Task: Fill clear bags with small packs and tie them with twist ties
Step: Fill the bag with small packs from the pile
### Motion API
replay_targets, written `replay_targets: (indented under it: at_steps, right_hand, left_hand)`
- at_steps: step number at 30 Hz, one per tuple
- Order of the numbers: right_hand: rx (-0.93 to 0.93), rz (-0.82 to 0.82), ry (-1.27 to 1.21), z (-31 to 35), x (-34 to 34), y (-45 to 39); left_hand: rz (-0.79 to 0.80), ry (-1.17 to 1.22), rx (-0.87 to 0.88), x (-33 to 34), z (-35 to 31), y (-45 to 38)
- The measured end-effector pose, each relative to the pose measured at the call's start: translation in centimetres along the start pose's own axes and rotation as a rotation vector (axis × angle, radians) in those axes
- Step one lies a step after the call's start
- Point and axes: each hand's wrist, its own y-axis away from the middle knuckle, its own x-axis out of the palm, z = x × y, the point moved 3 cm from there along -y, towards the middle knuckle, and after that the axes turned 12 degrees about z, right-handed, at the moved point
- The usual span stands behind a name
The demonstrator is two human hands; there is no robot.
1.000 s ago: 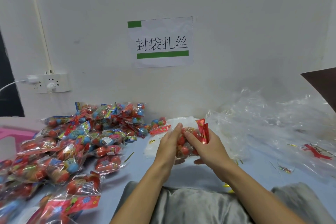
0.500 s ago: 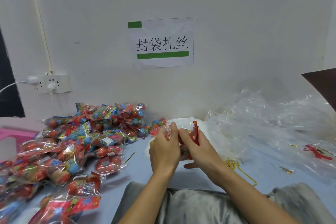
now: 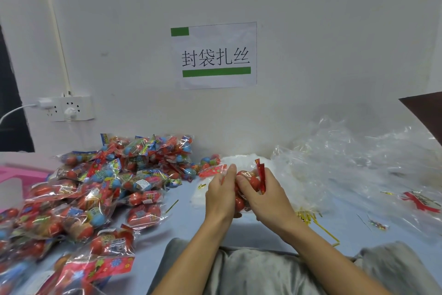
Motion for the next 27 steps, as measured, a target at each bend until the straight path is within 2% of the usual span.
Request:
replay_targets:
  at_steps: [4, 8, 10, 15, 21, 27]
  right_hand:
    - [0.045, 0.141, -0.042, 0.6, -0.4, 0.4]
    - [0.043, 0.236, -0.079, 0.9, -0.3, 0.7]
    - [0.068, 0.25, -0.1, 0.7, -0.2, 0.7]
    - [0.109, 0.283, -0.138, 0.3, -1.3, 0.4]
    - [0.077, 0.189, -0.085, 0.2, -2.9, -0.1]
    - [-0.055, -0.021, -0.04, 0.1, -5.1, -0.4]
  left_hand:
    - [-0.058, -0.006, 0.013, -0.2, 0.1, 0.0]
    - [-0.089, 0.069, -0.066, -1.0, 0.2, 0.0]
    - [-0.08, 0.06, -0.087, -1.1, 0.4, -0.1]
    - [0.003, -0.005, -0.013, -0.5, 0.6, -0.5]
    - [0.135, 0.161, -0.061, 0.3, 0.5, -0.4]
    - [-0.075, 0.226, -0.071, -1.0, 0.8, -0.8]
